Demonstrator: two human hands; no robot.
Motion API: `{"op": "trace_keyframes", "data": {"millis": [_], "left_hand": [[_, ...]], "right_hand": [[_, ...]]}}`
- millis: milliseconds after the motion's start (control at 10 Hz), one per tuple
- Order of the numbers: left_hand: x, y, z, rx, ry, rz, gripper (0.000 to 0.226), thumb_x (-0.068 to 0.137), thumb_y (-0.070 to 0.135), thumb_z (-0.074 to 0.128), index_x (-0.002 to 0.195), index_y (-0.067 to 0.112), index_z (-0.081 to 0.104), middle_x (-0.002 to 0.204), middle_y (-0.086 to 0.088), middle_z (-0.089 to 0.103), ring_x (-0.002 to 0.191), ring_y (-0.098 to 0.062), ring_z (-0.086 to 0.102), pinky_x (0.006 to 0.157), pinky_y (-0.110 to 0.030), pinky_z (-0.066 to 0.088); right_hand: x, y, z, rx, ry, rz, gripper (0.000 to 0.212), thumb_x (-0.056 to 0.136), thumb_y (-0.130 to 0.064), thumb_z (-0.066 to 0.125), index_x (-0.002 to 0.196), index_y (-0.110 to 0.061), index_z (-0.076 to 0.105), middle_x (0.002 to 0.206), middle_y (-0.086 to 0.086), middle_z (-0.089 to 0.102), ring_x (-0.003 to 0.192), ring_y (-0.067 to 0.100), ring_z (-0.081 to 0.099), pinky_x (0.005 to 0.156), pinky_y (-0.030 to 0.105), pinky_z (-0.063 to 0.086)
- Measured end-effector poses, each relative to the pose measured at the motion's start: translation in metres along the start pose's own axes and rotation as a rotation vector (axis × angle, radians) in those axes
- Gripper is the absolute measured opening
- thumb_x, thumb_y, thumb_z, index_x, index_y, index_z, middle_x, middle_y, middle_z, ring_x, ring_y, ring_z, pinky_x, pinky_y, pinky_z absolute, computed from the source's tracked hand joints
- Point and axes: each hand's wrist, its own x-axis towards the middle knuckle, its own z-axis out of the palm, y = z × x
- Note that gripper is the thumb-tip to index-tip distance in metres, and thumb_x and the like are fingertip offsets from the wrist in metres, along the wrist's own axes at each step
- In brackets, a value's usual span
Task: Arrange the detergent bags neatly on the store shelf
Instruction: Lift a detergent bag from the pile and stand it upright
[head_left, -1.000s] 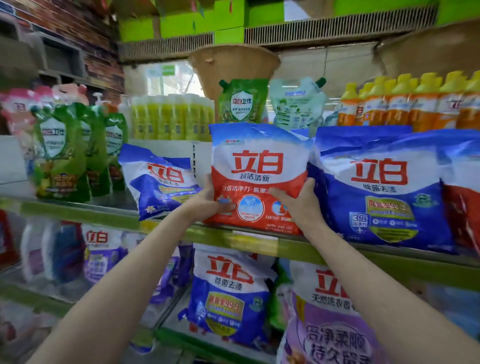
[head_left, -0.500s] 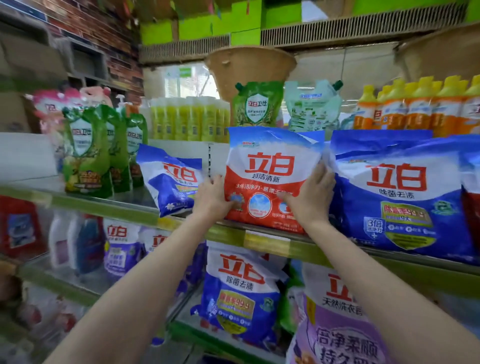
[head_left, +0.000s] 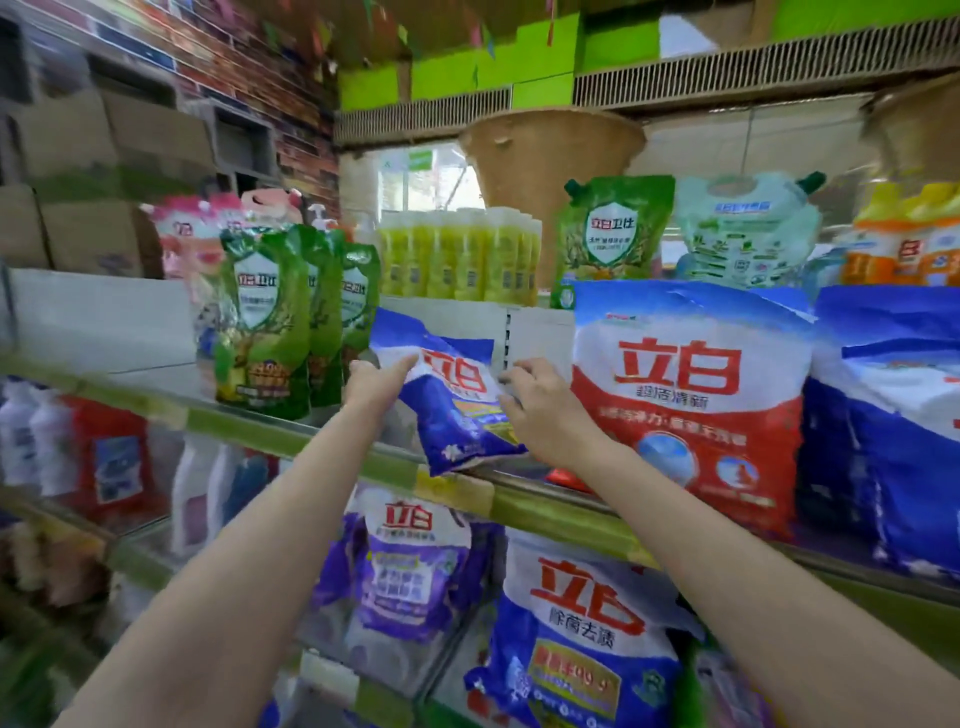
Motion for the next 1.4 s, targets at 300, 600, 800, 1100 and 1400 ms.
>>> {"op": "trace_keyframes", "data": {"millis": [300, 600, 800, 1100, 1400], "left_hand": [[0.053, 0.047, 0.024, -0.387, -0.023, 0.078, 0.033, 0.097, 0.019, 0.046, 0.120, -0.002, 0.056, 0.112, -0.017, 0.061, 0.099, -0.028, 0.057, 0.080, -0.034, 0.044], [0.093, 0.078, 0.010, -0.880, -0.434, 0.247, 0.030, 0.095, 0.020, 0.053, 0.116, -0.001, 0.053, 0.097, -0.014, 0.065, 0.079, -0.028, 0.065, 0.077, -0.044, 0.055], [0.123, 0.062, 0.003, -0.928, -0.499, 0.304, 0.021, 0.099, 0.020, 0.043, 0.093, 0.012, 0.061, 0.078, -0.001, 0.073, 0.068, -0.018, 0.070, 0.067, -0.034, 0.057], [0.134, 0.024, -0.005, -0.384, -0.672, 0.284, 0.042, 0.087, 0.052, 0.052, 0.104, 0.014, 0.060, 0.098, -0.006, 0.071, 0.086, -0.020, 0.070, 0.076, -0.037, 0.058], [0.132, -0.008, 0.038, -0.115, -0.767, 0.246, 0.073, 0.062, -0.014, 0.076, 0.119, 0.015, 0.040, 0.124, -0.008, 0.060, 0.106, -0.026, 0.061, 0.084, -0.042, 0.053]], "right_hand": [[0.060, 0.016, 0.040, 0.337, -0.192, 0.607, 0.050, 0.098, -0.032, 0.043, 0.138, -0.002, 0.035, 0.141, 0.021, 0.040, 0.131, 0.034, 0.038, 0.106, 0.037, 0.032], [0.073, 0.036, 0.043, 1.193, 0.171, 0.732, 0.022, 0.084, -0.037, 0.063, 0.098, -0.024, 0.053, 0.105, -0.004, 0.063, 0.084, 0.008, 0.056, 0.076, 0.031, 0.043], [0.075, 0.018, 0.059, 1.405, 0.014, 0.556, 0.021, 0.086, -0.018, 0.062, 0.105, -0.024, 0.067, 0.105, 0.000, 0.073, 0.096, 0.019, 0.068, 0.092, 0.044, 0.050], [0.090, 0.024, 0.077, 1.346, 0.371, 0.757, 0.010, 0.090, -0.014, 0.061, 0.098, -0.019, 0.057, 0.076, -0.002, 0.072, 0.062, 0.016, 0.070, 0.051, 0.027, 0.057], [0.115, 0.049, 0.078, 1.171, 0.602, 0.841, 0.030, 0.093, -0.020, 0.057, 0.123, -0.016, 0.053, 0.116, 0.009, 0.066, 0.093, 0.023, 0.067, 0.065, 0.032, 0.058]]}}
